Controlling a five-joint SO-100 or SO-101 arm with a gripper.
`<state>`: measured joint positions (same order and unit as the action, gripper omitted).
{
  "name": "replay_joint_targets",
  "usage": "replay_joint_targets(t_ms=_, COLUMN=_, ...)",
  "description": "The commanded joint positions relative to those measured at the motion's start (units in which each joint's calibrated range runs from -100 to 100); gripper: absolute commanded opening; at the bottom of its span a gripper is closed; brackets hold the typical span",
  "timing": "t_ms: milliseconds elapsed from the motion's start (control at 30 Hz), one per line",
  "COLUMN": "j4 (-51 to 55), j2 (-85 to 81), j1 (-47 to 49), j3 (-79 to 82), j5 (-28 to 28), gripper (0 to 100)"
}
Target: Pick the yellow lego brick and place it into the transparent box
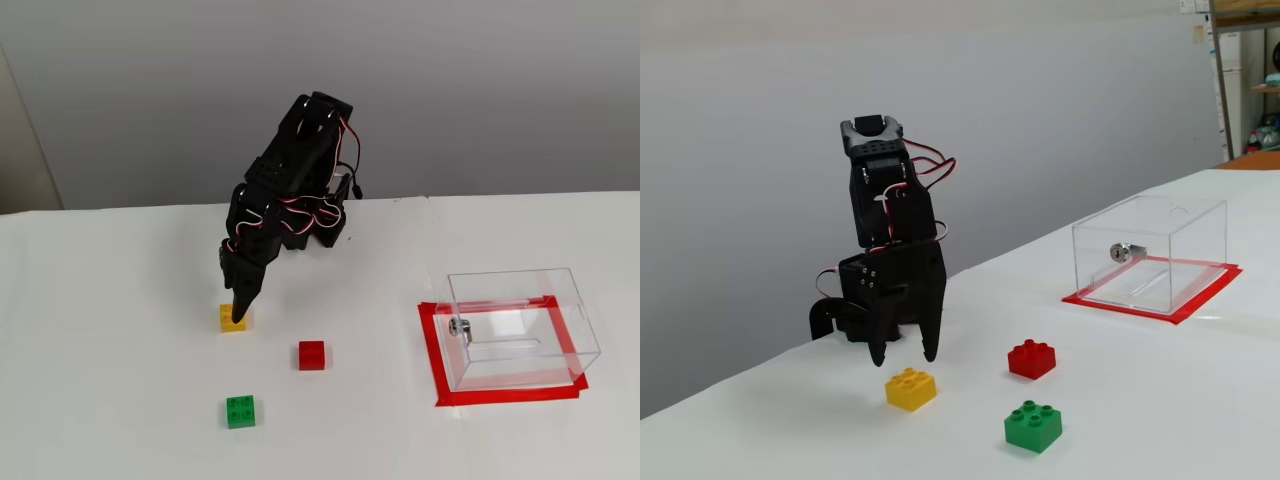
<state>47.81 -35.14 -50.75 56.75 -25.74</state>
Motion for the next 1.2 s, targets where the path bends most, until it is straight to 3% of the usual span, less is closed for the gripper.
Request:
replay_joint_targets(t_ms=0, j4=0.31, j2=0.05, j1=-2.01, j3=0.57, j5=-0.98, gripper=32)
replay_joint_targets(t_ms=600, j4=-0.64, j2=8.20, j1=0.58, j3=-11.54, j5=-1.03, gripper=32)
replay_joint_targets(t_ms=1167, j4=-0.73, j2=18.38, j1=0.36, j3=-13.62, j5=-1.03, gripper=32)
